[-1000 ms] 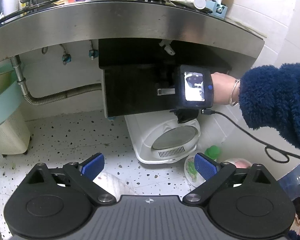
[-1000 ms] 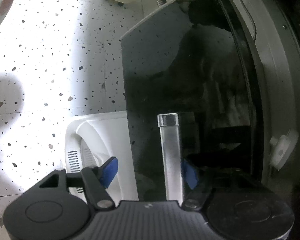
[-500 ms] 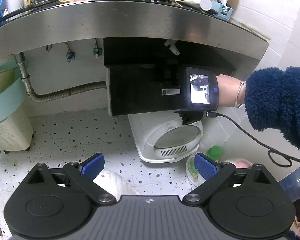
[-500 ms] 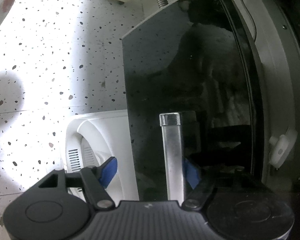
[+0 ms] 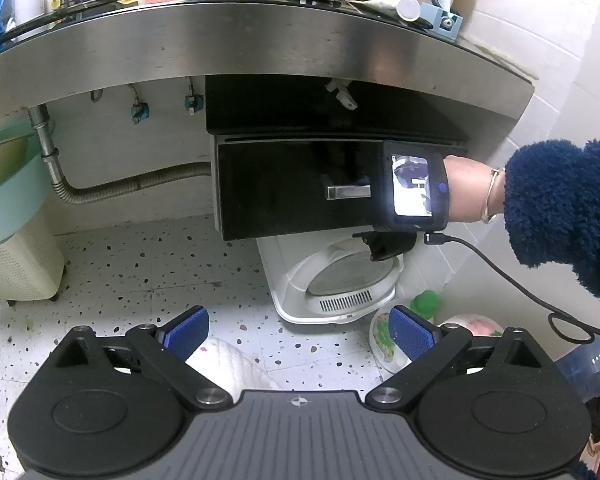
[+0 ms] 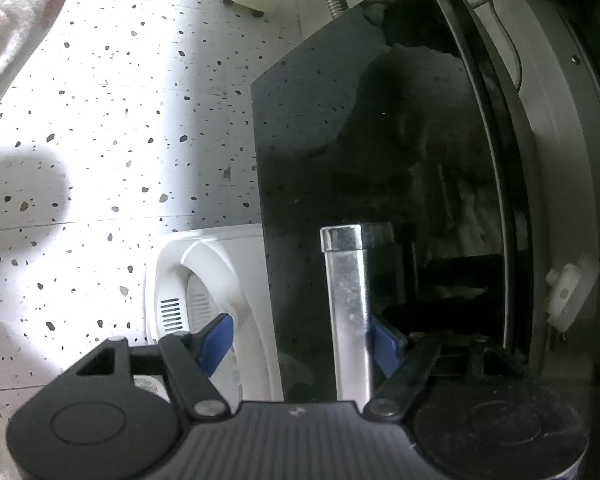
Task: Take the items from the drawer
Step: 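Grip the drawer handle with the right gripper and pull the drawer open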
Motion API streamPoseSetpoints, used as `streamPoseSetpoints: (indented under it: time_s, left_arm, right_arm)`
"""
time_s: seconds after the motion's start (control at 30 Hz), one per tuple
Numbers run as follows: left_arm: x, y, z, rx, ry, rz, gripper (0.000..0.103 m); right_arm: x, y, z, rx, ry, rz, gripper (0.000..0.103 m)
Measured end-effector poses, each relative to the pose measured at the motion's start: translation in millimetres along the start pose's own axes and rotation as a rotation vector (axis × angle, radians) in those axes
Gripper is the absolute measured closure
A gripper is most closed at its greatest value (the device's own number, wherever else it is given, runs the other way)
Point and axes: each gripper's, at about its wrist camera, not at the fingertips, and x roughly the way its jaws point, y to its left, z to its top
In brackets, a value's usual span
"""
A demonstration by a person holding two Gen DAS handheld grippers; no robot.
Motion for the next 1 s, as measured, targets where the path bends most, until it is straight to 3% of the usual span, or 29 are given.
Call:
streamPoseSetpoints:
  time_s: [0.33, 1.0]
  left_arm:
    - [-2.5, -2.5, -1.1, 0.005, -0.005, -0.012, 0.005]
    - [-11.4, -7.6, 2.4, 0.012, -0.015, -0.010, 0.005]
  right_arm:
    - [-22.9, 17.1, -7.5, -0.033, -0.031, 0.040, 0.030]
    - [-58.6, 52.1, -18.8, 0.106, -0.112, 0.114, 0.030]
